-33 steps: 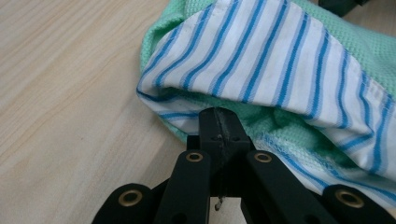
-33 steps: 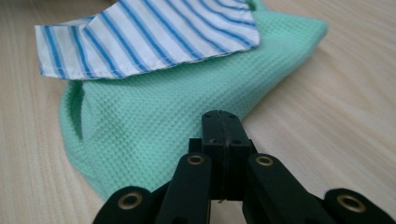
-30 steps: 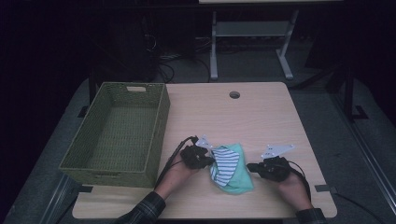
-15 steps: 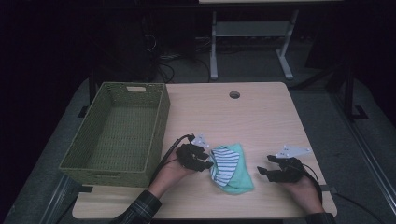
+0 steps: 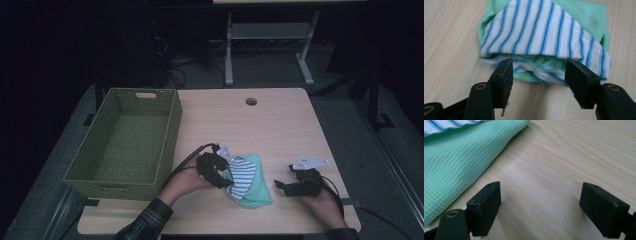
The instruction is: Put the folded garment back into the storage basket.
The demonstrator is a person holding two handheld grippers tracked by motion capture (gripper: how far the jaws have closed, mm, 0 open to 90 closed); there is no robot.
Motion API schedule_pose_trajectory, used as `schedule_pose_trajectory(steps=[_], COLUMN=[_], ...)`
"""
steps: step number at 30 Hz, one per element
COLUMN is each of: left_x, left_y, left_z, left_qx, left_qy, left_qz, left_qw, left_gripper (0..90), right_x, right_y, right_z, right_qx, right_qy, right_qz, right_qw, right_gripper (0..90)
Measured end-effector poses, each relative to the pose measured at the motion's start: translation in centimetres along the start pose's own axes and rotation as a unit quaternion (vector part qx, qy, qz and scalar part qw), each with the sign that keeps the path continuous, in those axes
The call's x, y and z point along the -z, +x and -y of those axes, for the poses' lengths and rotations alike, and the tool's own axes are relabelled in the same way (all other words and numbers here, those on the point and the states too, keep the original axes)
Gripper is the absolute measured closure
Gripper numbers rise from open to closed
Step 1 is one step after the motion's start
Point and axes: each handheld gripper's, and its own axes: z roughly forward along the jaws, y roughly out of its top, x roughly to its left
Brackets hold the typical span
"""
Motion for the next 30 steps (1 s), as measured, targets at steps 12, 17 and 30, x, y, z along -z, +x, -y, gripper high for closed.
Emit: schedule_pose_trajectory(steps=[12,17,30], left_x=[-2.7,-3.4,-3.3], left_y=[-0.6,-1.0,-1.6], left_z=[-1.3,-1.5,-1.3], left_qx=[-0.022,-0.031,-0.047], left_qy=[0.061,0.074,0.074], left_qz=[0.013,0.004,-0.018], left_qw=[0.9978,0.9968,0.996], left_gripper=[22.7,18.7,30.8], right_x=[0.0,0.0,0.0], right_y=[0.0,0.0,0.0], right_z=[0.0,0.0,0.0], right_qx=[0.0,-0.001,0.0], right_qy=[0.0,0.001,0.0], right_qz=[0.0,0.001,0.003], right_qw=[1.0,1.0,1.0], right_gripper=[16.9,16.9,17.0])
